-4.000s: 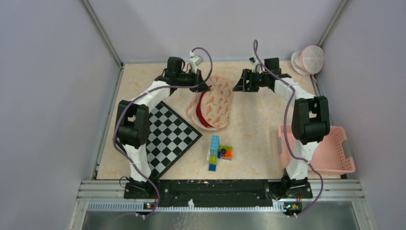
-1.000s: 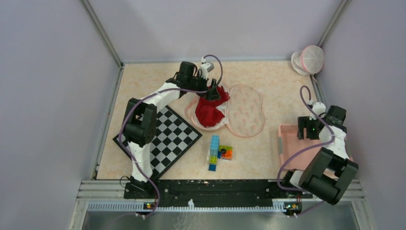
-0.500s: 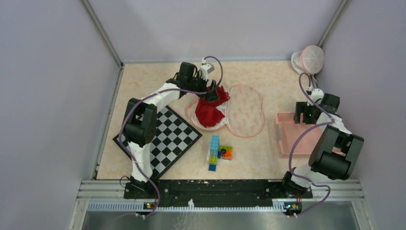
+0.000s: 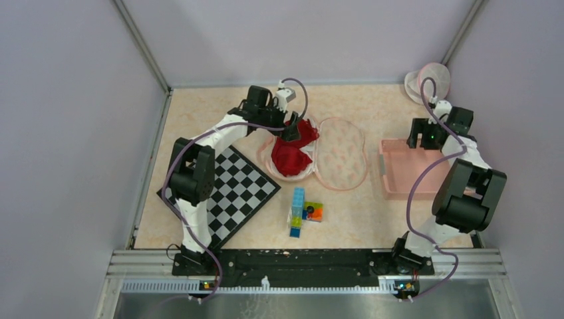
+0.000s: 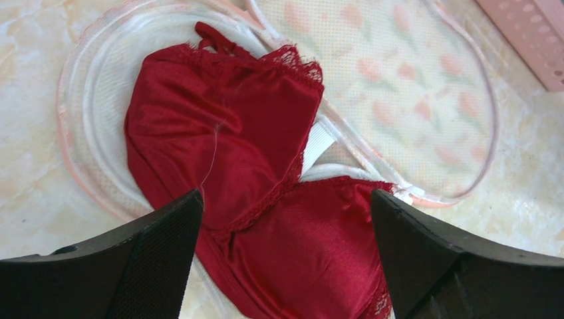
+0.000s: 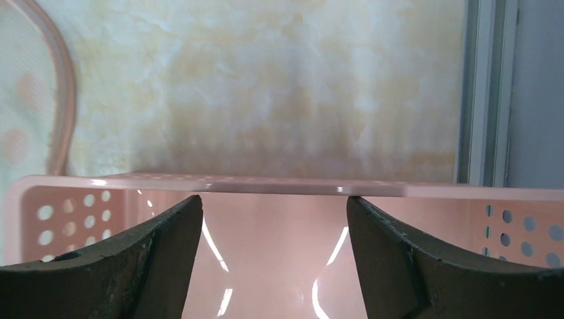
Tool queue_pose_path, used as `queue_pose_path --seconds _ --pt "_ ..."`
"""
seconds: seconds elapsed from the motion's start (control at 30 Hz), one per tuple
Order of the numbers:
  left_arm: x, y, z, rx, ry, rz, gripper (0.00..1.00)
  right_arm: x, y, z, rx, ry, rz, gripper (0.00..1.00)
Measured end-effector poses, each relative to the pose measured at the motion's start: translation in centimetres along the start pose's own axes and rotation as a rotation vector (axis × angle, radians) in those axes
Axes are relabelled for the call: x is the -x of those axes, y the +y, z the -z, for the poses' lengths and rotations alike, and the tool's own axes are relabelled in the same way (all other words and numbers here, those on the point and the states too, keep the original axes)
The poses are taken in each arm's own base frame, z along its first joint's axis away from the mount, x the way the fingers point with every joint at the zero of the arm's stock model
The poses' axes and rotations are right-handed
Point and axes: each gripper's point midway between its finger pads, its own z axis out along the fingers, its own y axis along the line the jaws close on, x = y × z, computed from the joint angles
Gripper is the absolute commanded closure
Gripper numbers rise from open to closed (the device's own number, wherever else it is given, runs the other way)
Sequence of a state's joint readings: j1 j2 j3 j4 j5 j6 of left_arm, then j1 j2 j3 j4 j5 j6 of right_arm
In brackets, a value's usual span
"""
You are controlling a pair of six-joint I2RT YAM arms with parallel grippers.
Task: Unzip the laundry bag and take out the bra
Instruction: Move the bin to the center of the board.
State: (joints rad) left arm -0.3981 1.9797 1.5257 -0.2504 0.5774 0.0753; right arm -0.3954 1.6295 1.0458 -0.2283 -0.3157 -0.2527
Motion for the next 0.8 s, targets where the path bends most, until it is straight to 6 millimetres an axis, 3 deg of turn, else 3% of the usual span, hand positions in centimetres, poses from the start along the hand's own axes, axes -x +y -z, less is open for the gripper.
queue_pose_path --seconds 0.23,0.4,0.47,0.63,0.8 --pt "-0.2 2.2 1.2 0.055 0.005 0.003 0.01 4.0 2.1 2.4 0.143 -0.017 0.070 0.24" --pt "0.6 3.9 1.8 0.060 -0.016 0.025 0.03 7.6 5.9 3.8 0.253 -0.056 0.129 0.25" --pt "0.6 4.3 2.1 0.052 -0.021 0.042 0.04 9.0 9.1 4.1 0.313 -0.074 0.170 0.26" --pt "-0.3 5.1 3.1 0.031 -0.030 0.086 0.06 11.9 19.4 4.2 0.503 -0.116 0.307 0.29" --pt "-3.4 4.7 4.8 0.016 0.011 0.111 0.06 13.4 28.8 1.3 0.665 -0.113 0.375 0.33"
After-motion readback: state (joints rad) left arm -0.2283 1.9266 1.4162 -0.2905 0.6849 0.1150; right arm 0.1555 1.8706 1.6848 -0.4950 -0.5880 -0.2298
